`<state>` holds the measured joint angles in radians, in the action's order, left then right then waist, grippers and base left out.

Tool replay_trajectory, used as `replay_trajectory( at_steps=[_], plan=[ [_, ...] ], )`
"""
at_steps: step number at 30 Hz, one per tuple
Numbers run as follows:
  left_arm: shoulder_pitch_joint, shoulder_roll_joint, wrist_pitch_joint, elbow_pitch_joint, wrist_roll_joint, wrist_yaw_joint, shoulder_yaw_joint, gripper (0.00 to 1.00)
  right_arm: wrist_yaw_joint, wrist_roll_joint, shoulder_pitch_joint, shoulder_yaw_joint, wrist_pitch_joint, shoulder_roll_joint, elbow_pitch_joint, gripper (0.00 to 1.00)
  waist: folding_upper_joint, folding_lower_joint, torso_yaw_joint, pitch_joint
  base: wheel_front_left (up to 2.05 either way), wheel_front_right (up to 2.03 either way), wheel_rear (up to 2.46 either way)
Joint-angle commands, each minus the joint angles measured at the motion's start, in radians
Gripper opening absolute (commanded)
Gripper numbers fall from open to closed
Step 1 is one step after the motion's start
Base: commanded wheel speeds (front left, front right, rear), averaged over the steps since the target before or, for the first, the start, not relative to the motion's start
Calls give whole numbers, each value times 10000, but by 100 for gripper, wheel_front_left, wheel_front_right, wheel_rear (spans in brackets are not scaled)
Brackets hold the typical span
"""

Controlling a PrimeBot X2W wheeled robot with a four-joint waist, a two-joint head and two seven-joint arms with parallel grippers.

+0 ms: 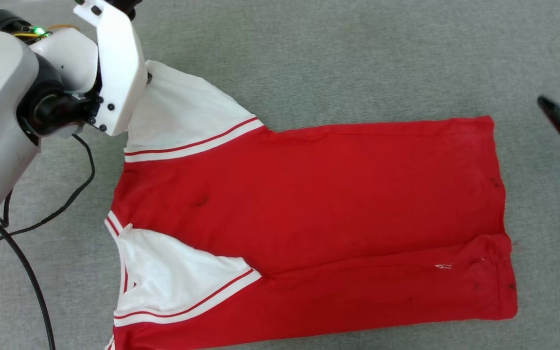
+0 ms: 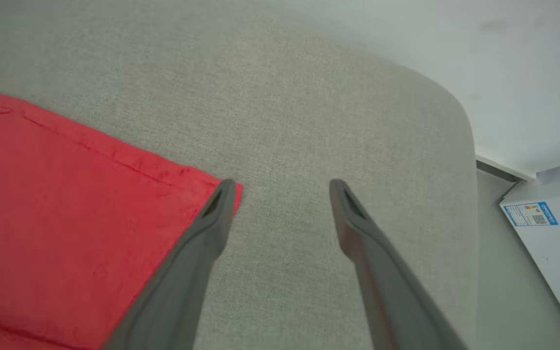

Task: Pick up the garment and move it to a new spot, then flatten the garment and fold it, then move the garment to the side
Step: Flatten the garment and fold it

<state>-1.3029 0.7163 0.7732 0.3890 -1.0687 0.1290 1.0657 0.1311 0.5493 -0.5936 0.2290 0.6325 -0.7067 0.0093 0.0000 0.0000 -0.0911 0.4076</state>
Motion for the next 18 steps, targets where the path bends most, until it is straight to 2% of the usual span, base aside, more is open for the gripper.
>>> replay_trajectory(
  at_steps=[1,6,9,14,18],
  plan=[
    [69,30,-51,-29,-13,4,43,0,-6,155,-186,106,183,-121,55,100,0,0,68,24,0,0,0],
    [-192,-67,-272,-422,105,4,223,0,-6,1703,-946,1006,2464,-616,877,100,0,0,358,259,0,0,0],
    [-311,-98,-407,-601,159,5,346,0,-6,2193,-1392,1291,3369,-530,1283,100,0,0,504,449,0,0,0],
    [-462,-109,-643,-858,175,5,520,0,-6,2358,-2082,1711,4225,-217,1952,100,0,0,663,735,0,0,0],
    [-640,-177,-802,-981,127,5,644,0,-6,2227,-2441,1894,4305,119,2594,100,0,0,826,970,0,0,0]
  ],
)
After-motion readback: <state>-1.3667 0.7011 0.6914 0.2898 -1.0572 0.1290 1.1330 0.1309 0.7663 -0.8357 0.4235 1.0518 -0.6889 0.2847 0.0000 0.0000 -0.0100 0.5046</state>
